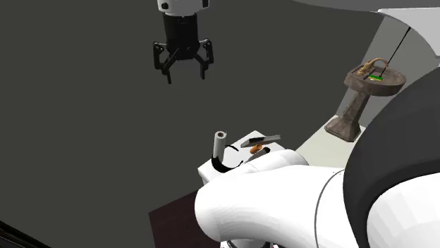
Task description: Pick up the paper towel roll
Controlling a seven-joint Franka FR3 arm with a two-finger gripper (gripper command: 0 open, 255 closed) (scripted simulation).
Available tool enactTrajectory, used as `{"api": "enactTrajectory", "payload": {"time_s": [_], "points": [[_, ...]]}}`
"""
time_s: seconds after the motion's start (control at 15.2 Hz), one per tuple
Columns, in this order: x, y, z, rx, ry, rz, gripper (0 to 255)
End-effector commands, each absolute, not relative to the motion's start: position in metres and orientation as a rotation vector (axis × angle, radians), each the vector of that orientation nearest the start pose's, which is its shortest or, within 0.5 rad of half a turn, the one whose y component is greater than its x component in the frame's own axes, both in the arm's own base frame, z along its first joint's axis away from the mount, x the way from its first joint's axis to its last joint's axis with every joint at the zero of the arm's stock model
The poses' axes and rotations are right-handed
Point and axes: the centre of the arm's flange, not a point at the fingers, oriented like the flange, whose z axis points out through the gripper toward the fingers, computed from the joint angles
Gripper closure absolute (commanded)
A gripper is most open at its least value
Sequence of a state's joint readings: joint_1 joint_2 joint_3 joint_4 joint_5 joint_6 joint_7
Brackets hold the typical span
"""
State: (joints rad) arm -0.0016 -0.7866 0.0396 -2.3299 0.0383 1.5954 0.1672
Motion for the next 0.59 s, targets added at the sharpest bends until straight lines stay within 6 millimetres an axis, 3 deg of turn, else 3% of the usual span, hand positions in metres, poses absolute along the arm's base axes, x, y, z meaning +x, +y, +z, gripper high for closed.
{"api": "enactTrajectory", "payload": {"time_s": [0.0,0.53], "points": [[0.309,0.02,0.605,-3.118,0.219,-0.079,0],[0.35,-0.026,0.518,-3.104,0.269,-0.074,0]]}}
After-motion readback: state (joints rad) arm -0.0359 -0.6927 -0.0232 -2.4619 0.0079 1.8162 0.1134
